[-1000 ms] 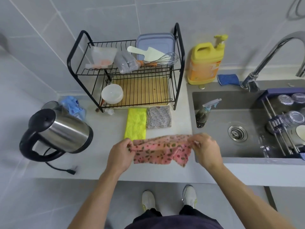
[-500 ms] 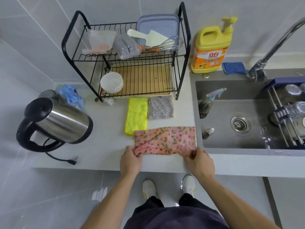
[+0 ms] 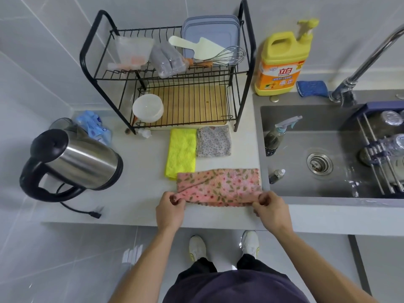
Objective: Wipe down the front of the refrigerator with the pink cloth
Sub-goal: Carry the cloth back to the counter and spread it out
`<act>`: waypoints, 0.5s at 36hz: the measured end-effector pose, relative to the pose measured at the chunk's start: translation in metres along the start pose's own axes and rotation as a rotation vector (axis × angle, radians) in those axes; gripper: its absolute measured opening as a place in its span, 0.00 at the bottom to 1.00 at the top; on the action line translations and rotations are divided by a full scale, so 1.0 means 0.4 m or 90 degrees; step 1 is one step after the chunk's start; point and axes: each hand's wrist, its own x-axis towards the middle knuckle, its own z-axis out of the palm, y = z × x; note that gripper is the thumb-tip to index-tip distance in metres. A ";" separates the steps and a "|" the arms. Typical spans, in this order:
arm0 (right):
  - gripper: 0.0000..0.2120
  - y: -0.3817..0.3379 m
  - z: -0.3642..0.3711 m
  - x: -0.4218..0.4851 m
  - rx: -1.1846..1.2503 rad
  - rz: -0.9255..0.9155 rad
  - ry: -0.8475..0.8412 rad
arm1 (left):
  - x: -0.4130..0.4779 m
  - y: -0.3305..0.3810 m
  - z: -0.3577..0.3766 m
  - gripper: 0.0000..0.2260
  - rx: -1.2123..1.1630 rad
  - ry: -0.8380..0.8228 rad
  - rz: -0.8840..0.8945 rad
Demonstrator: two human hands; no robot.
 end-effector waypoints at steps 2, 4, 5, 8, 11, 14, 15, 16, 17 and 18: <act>0.07 0.017 -0.018 0.004 0.021 0.033 -0.004 | 0.003 -0.004 -0.005 0.03 -0.044 -0.007 -0.029; 0.07 0.029 -0.035 0.003 -0.001 0.057 -0.014 | 0.005 -0.012 -0.011 0.04 -0.047 -0.006 -0.039; 0.08 0.035 -0.041 0.003 -0.015 0.067 -0.022 | 0.005 -0.017 -0.015 0.06 -0.039 -0.011 -0.041; 0.10 0.054 -0.052 0.009 -0.078 0.083 -0.062 | 0.001 -0.034 -0.024 0.07 0.018 -0.049 -0.040; 0.17 0.051 -0.061 0.012 -0.175 0.069 -0.136 | -0.001 -0.038 -0.032 0.05 0.099 -0.071 -0.038; 0.19 0.028 -0.061 0.021 -0.242 0.023 -0.134 | 0.001 -0.022 -0.034 0.04 0.167 -0.005 0.013; 0.17 0.016 -0.057 0.025 -0.236 -0.003 -0.109 | 0.002 -0.014 -0.033 0.04 0.177 0.023 0.046; 0.14 0.003 -0.048 0.031 -0.227 -0.040 -0.078 | 0.007 -0.008 -0.030 0.06 0.187 0.043 0.091; 0.13 -0.009 -0.038 0.038 -0.220 -0.087 -0.052 | 0.014 -0.003 -0.026 0.09 0.201 0.050 0.145; 0.13 -0.020 -0.026 0.045 -0.215 -0.139 -0.028 | 0.023 0.001 -0.021 0.11 0.220 0.046 0.199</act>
